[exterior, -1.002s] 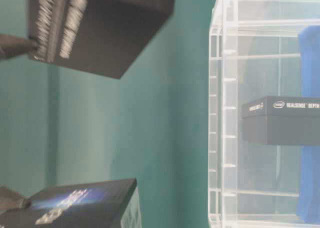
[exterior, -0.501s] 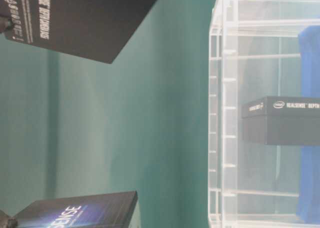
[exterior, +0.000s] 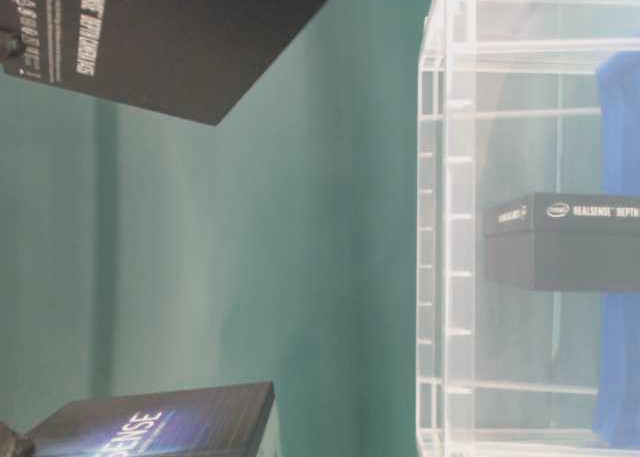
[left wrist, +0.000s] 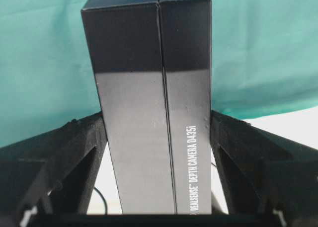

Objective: Take the box out of the case with both arms.
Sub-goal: 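Carry both boxes toward the front of the table and lower them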

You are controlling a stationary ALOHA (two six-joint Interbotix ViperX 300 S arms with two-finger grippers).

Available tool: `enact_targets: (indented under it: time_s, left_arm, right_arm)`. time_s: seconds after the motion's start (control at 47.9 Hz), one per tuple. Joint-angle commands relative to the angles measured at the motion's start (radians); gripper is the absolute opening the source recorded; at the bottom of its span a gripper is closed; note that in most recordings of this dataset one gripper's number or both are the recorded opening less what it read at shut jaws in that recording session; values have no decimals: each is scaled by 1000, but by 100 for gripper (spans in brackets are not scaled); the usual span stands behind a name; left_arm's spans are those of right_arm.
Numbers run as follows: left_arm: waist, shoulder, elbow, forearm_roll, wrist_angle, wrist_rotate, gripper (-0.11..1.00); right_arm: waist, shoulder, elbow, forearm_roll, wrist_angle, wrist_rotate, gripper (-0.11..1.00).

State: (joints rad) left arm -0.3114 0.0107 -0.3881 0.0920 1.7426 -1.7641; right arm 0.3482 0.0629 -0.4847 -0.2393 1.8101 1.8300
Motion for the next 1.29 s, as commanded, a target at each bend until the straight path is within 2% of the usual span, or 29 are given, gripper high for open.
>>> enact_targets:
  time_s: [0.0,0.877,1.273]
  left_arm:
    - [-2,-15,-25,5,-3,2,63]
    - [2,-14,-25,6,-5,-5,63]
    - [0,-18,54,8,-34,-6,63]
  right_arm:
    - [8,-20,-29,-8,0,2,66]
    - [6,-20,-28,-8,2,-3,66]
    - [6,11,40,-8,0,-6,66]
